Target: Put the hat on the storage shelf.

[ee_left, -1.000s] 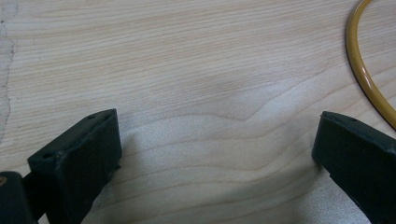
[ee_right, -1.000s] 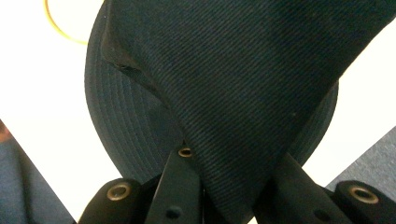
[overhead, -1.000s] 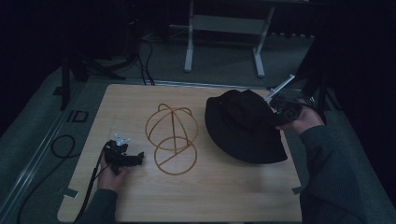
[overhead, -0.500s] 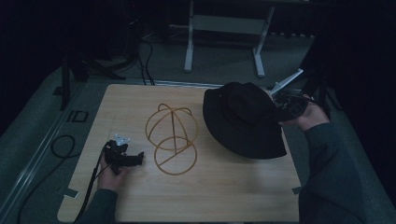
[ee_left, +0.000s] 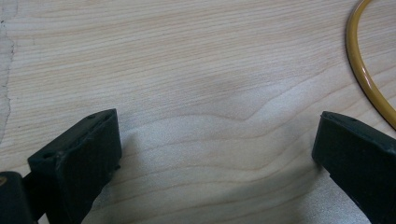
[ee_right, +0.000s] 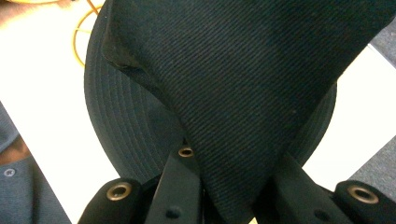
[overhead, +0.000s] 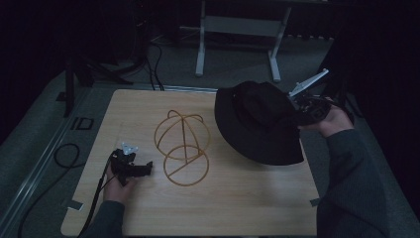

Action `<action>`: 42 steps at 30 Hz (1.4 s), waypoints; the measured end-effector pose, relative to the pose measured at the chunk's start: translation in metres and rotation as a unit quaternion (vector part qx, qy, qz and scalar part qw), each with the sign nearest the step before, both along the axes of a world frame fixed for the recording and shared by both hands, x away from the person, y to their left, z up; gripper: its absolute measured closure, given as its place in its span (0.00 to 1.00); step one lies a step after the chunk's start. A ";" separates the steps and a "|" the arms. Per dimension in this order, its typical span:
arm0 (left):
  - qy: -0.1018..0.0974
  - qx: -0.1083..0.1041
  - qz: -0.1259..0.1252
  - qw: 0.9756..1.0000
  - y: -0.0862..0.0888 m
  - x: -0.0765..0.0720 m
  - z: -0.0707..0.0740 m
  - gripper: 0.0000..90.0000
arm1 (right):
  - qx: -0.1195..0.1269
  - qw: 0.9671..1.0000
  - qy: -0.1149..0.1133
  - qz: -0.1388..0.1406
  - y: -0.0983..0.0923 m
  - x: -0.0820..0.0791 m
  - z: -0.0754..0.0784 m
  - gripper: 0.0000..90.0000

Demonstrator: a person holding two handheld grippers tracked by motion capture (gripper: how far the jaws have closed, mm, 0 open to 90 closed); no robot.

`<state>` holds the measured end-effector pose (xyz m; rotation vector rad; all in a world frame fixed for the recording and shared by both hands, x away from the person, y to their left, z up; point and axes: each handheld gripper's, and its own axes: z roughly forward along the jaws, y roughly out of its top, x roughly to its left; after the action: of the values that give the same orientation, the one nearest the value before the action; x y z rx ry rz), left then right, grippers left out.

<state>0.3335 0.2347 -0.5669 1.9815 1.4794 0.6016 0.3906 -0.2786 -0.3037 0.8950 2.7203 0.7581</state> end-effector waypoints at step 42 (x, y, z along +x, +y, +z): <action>0.001 0.001 -0.001 1.000 0.000 0.000 0.000 0.02 | 0.054 0.996 -0.033 0.066 0.019 -0.008 0.037 0.95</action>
<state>0.3334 0.2350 -0.5667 1.9866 1.4779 0.6008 0.3824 -0.2593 -0.2671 0.7019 2.7228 0.9508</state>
